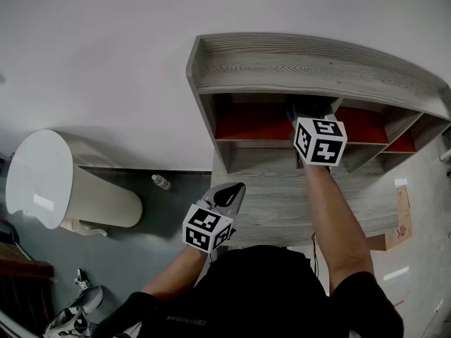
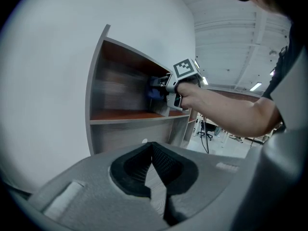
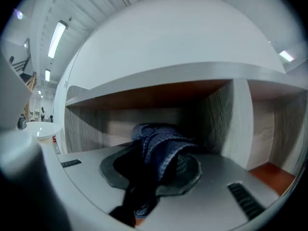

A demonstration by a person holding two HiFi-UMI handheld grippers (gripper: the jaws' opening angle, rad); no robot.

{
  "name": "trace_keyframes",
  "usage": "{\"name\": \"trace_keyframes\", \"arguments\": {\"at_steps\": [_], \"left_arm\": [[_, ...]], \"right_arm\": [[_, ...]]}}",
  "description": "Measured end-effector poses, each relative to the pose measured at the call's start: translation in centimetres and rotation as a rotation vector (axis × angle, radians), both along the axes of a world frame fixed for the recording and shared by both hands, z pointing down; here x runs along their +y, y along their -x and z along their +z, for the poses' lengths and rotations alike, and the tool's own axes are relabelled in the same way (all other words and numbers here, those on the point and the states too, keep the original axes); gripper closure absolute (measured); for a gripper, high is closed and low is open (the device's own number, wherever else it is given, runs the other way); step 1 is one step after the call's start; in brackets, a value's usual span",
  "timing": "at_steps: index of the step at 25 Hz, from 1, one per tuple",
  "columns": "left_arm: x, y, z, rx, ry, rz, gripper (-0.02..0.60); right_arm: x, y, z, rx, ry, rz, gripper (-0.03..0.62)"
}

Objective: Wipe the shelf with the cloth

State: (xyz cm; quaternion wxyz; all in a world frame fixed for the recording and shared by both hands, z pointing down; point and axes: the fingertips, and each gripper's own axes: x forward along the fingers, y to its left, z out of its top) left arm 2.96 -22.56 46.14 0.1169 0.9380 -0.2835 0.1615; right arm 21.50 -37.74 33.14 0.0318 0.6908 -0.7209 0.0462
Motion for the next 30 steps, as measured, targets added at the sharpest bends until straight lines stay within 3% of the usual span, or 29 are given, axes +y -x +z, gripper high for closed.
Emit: {"name": "trace_keyframes", "arguments": {"at_steps": [15, 30], "left_arm": [[0.0, 0.2, -0.1, 0.005, -0.001, -0.006, 0.574], [0.0, 0.5, -0.2, 0.01, -0.005, -0.017, 0.574]], "right_arm": [[0.2, 0.1, -3.4, 0.025, -0.057, -0.004, 0.496], [0.1, 0.2, -3.4, 0.029, -0.056, 0.012, 0.496]]}}
